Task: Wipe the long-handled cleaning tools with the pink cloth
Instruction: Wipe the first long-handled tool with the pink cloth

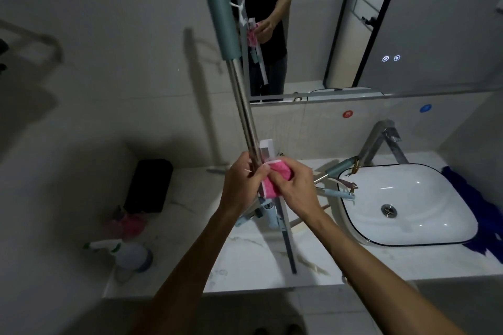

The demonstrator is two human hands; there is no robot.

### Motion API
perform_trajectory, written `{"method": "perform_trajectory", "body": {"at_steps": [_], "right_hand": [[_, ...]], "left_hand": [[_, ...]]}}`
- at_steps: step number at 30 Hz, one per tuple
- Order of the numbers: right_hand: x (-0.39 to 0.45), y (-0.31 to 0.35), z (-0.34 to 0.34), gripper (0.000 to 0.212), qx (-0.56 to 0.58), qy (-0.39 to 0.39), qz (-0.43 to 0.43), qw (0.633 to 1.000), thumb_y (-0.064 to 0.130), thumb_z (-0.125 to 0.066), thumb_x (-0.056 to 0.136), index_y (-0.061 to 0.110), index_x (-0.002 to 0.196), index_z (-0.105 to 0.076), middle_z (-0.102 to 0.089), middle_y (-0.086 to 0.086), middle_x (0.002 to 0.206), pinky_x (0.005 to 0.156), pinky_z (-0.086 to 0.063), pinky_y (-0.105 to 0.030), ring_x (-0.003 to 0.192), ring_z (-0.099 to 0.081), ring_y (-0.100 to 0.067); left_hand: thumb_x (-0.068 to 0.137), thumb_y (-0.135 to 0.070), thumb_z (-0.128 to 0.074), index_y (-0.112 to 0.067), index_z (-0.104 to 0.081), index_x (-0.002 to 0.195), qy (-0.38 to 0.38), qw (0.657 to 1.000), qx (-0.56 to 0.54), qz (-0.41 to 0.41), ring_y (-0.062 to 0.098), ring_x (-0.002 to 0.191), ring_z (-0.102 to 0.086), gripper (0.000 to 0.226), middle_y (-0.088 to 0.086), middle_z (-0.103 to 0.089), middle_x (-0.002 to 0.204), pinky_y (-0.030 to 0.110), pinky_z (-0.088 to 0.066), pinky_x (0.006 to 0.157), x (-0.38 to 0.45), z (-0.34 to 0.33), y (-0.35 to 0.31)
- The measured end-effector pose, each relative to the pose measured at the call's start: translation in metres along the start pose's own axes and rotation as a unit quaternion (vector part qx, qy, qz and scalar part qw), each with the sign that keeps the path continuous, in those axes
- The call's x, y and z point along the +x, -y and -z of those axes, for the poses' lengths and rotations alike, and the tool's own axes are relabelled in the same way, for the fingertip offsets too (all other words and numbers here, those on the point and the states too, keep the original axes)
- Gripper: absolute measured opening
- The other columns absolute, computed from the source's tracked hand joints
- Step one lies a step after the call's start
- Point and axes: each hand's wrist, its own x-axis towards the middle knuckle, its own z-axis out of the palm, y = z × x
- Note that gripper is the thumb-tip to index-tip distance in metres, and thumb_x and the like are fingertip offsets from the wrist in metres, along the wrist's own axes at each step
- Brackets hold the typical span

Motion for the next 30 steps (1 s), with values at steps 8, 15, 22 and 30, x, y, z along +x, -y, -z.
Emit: {"method": "perform_trajectory", "body": {"at_steps": [8,15,22,30], "right_hand": [[-0.002,-0.005,0.001,0.017,-0.059,0.014,-0.013,0.998,0.027,-0.068,0.093,0.027,0.108,-0.073,-0.071,0.012,0.091,0.075,-0.057,-0.023,0.083,-0.067,-0.003],[-0.016,-0.039,0.015,0.019,-0.126,0.070,-0.069,0.987,0.029,-0.070,0.091,0.026,0.109,-0.075,-0.073,0.009,0.091,0.081,-0.060,-0.036,0.082,-0.068,-0.004],[-0.015,-0.030,0.012,0.011,-0.100,0.048,-0.073,0.991,0.032,-0.071,0.091,0.025,0.098,-0.076,-0.074,0.008,0.089,0.077,-0.060,-0.042,0.082,-0.069,-0.010],[0.009,0.021,0.007,0.019,-0.029,0.007,-0.024,0.999,0.019,-0.073,0.089,0.019,0.109,-0.074,-0.070,0.009,0.096,0.083,-0.056,-0.022,0.090,-0.067,-0.007]], "left_hand": [[0.100,-0.024,-0.055,-0.016,-0.064,0.088,-0.061,0.993,-0.076,0.061,0.022,0.074,-0.066,0.017,0.002,-0.068,0.078,0.041,-0.054,0.067,0.003,-0.003,-0.003],[0.100,-0.024,-0.059,-0.024,-0.064,0.082,-0.121,0.968,-0.199,0.098,0.017,0.079,-0.066,0.019,-0.008,-0.064,0.075,0.032,-0.054,0.067,0.014,0.015,-0.007],[0.102,-0.021,-0.055,-0.025,-0.059,0.090,-0.128,0.969,-0.188,0.093,0.014,0.086,-0.066,0.014,-0.003,-0.064,0.089,0.034,-0.058,0.076,0.009,0.010,-0.004],[0.097,-0.034,-0.056,-0.023,-0.063,0.095,-0.068,0.985,-0.144,0.073,0.025,0.088,-0.071,0.013,0.002,-0.070,0.091,0.055,-0.060,0.077,-0.005,-0.010,-0.002]]}}
